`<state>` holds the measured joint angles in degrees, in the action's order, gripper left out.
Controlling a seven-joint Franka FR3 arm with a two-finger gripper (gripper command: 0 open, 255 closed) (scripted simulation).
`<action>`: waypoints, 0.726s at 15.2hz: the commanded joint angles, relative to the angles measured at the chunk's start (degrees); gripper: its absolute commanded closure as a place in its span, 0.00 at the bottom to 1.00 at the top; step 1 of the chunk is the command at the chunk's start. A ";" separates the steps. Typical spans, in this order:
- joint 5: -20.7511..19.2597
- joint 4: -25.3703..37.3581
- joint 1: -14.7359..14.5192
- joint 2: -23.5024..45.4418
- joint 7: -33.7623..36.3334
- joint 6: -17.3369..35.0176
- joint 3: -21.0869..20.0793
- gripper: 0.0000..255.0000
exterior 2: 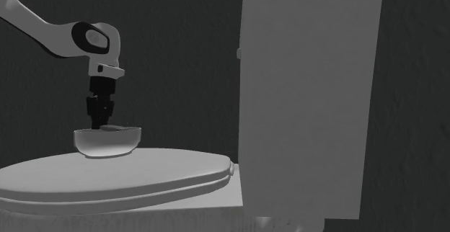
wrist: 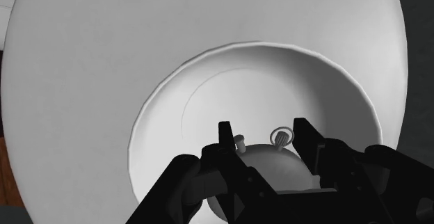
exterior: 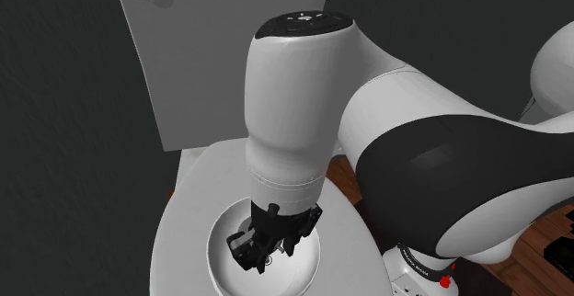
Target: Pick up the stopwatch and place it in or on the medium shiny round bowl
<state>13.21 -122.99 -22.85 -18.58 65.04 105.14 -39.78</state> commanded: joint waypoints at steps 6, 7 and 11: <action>-0.01 0.00 0.01 0.03 0.01 0.04 -0.01 0.00; -0.01 0.00 0.01 0.03 0.01 0.04 -0.01 0.00; -0.30 3.64 0.21 -0.18 0.08 -3.80 0.61 0.00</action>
<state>12.88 -120.53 -22.66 -18.40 65.23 102.89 -39.53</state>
